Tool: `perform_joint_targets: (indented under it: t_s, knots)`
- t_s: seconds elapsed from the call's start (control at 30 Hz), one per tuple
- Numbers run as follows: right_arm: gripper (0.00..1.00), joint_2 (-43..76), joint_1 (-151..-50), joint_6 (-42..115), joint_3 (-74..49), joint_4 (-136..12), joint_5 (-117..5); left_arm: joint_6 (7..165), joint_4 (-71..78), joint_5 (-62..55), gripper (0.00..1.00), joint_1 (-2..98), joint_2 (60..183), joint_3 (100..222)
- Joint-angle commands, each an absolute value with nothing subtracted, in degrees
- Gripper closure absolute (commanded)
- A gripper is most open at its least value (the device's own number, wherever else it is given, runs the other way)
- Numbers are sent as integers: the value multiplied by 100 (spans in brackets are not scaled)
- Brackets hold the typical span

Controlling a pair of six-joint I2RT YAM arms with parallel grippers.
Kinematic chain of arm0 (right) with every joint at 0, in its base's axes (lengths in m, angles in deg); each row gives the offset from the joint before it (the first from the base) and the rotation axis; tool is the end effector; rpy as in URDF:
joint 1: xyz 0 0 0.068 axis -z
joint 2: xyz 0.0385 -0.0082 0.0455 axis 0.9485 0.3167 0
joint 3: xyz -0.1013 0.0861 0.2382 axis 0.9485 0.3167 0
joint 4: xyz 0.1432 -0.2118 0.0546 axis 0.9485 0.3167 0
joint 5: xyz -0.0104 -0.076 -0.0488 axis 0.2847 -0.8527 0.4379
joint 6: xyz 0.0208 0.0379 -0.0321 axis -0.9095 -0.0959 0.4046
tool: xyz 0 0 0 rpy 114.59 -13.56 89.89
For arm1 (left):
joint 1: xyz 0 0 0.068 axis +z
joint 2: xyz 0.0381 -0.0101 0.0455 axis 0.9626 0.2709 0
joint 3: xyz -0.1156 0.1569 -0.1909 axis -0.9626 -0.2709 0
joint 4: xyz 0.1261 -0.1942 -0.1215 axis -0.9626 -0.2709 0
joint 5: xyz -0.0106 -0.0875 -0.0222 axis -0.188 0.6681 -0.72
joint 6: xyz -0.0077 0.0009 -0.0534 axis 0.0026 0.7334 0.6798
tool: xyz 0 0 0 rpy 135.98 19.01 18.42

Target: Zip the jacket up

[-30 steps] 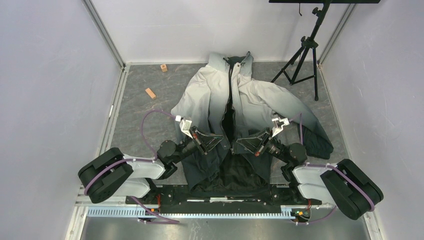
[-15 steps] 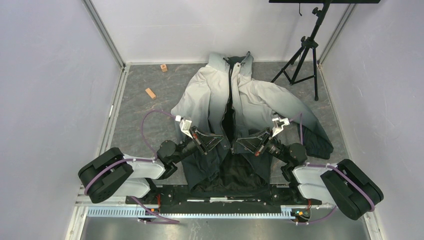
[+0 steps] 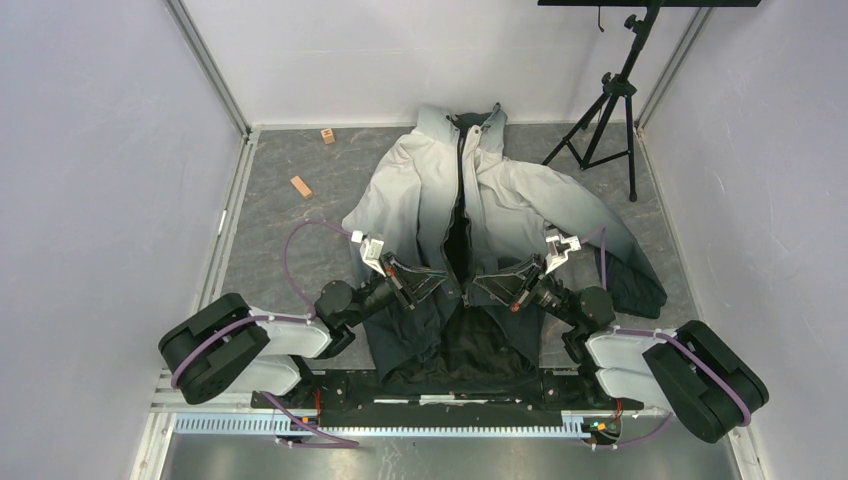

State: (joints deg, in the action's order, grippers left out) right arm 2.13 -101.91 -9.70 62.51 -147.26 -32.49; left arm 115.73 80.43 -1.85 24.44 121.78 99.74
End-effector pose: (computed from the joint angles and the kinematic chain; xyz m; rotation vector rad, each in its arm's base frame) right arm 0.1367 0.1011 0.1900 -0.2438 1.4490 1.5537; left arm 0.1365 -0.1711 0.2007 0.2726 1.4500 -1.4371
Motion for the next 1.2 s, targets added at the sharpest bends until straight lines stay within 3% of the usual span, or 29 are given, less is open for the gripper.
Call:
perform_joint_targets:
  t_s: [0.0,1.17]
  knots:
    - [100,196,-10221,-991,7360,-16991,-3345,11706,8604,-97,98,2446,12179,10131]
    - [100,155,-10212,-1159,7478,-17420,-3423,11840,8935,-185,98,2450,12341,10039]
